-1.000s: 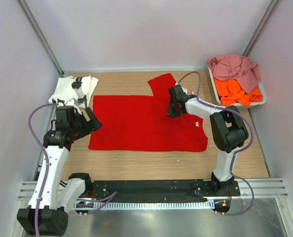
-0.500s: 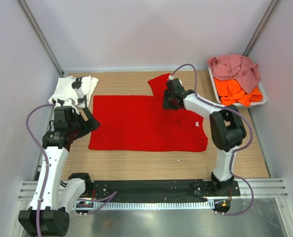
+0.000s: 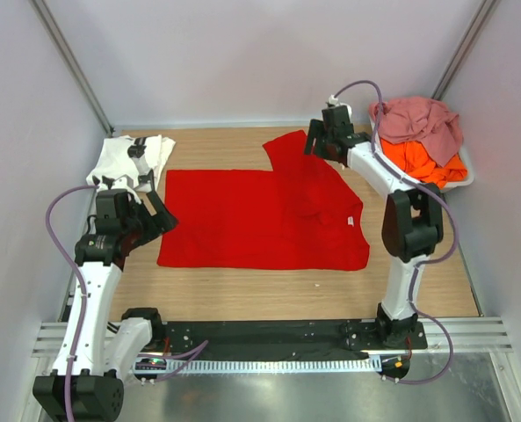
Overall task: Fold and stack the t-shirts
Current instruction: Fold the tshirt
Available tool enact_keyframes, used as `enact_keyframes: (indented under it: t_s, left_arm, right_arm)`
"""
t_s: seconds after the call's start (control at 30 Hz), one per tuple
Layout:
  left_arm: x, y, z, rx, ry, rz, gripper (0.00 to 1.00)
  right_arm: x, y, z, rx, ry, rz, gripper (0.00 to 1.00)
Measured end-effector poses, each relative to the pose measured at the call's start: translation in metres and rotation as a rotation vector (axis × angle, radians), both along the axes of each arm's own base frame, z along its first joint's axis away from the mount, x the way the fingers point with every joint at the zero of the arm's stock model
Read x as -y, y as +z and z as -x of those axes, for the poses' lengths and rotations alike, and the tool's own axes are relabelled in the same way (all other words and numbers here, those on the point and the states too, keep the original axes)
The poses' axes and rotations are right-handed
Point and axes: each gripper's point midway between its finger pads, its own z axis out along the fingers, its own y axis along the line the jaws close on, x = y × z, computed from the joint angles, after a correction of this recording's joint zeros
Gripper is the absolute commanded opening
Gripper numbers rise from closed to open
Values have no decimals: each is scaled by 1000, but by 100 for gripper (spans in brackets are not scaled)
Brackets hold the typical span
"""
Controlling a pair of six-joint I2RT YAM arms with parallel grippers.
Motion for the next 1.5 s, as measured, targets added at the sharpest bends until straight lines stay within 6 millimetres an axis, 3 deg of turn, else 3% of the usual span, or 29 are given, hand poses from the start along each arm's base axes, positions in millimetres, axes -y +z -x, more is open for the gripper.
enact_keyframes:
  t_s: [0.17,0.23,0.27,0.33,0.5,0.63,0.83,0.93,1.03,1.3,1.33,1.37,1.4,1.5]
  left_arm:
    - [0,0,0,2,-2,2,85]
    - [1,0,0,2,-3,2,85]
    - [1,0,0,2,-3,3,85]
    - [1,0,0,2,-5,4,84]
    - [2,0,0,0,-8,8,84]
    - [1,-1,0,-5,-7,11,83]
    - [0,-4,0,-15,-1,16,83]
    - [1,-4,0,-15,-5,20,82]
    - [1,-4,0,-16,-7,23,82]
    - [1,-5,0,-19,-6,25,82]
    - [1,-5,0,-19,-5,25,82]
    - [1,-5,0,-19,-5,25,82]
    - [1,-5,0,-19,-5,25,82]
    - [1,-5,0,-19,-5,25,82]
  right_arm:
    - [-15,-4,-81,61,11,-5,75]
    - [-19,-7,-117,105,13,-3,84]
    - [-21,-11,-129,120,15,1,94]
    - [-20,-24,-145,135,15,16,100]
    - [-16,-59,-160,130,13,60,100]
    - [-19,-79,-178,162,14,71,100]
    - [-26,-103,-185,176,19,101,99]
    - [-33,-104,-187,188,21,85,93]
    - [-39,-104,-191,205,30,56,81]
    - [-49,-106,-195,225,38,-8,25]
    - [-48,-107,-195,223,37,-11,12]
    - [-48,-107,-195,222,35,-14,6]
    - [-48,-108,-195,220,35,-17,1]
    - [-45,-109,-195,217,32,-21,1]
